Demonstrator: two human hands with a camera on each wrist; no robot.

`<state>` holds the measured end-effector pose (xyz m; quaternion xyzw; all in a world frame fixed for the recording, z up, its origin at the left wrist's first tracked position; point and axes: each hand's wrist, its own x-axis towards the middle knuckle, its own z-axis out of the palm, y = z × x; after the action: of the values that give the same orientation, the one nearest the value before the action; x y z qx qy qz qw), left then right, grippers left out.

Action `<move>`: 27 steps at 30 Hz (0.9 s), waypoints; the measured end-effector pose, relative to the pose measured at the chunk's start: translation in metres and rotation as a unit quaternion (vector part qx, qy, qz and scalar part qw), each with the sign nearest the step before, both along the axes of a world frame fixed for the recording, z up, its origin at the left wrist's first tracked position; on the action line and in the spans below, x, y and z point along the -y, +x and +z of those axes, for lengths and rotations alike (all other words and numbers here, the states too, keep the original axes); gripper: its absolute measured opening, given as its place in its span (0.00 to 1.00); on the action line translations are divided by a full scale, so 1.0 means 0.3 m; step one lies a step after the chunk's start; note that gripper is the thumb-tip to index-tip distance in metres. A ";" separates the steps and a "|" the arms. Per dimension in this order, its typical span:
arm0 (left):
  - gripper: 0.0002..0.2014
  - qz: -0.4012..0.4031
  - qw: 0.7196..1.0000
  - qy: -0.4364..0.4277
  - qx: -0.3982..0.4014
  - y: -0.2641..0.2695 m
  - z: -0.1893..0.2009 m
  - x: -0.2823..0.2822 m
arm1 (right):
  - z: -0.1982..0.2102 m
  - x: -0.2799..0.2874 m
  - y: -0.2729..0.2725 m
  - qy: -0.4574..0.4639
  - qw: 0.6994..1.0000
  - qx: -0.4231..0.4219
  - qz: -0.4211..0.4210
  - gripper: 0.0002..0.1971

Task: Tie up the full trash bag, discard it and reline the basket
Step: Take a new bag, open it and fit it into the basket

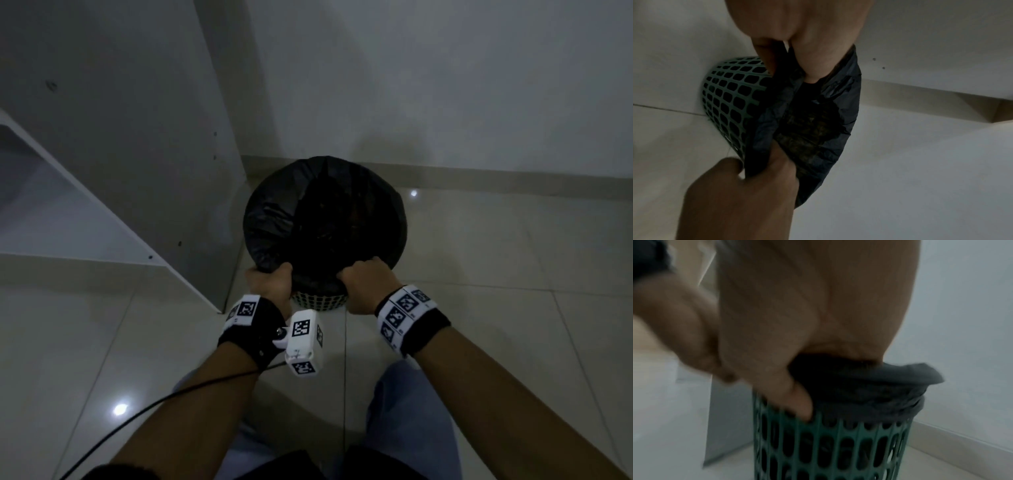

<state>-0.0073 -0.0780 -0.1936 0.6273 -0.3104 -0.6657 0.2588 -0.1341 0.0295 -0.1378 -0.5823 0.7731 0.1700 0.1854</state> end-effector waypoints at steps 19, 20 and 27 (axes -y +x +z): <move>0.10 -0.044 0.999 0.002 0.000 -0.013 0.144 -0.044 | -0.067 -0.041 0.067 -0.186 0.974 -0.103 0.077 0.18; 0.09 -0.044 0.999 0.013 -0.021 -0.015 0.144 -0.059 | -0.065 -0.032 0.071 -0.189 0.973 -0.108 0.083 0.17; 0.10 -0.054 0.998 0.029 -0.020 -0.032 0.139 -0.126 | -0.105 -0.033 0.072 -0.263 0.956 -0.086 0.092 0.18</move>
<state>-0.0168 -0.0403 -0.1518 0.6034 -0.3192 -0.7000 0.2099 -0.1126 0.0396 -0.1694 -0.6622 0.7466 0.0264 -0.0586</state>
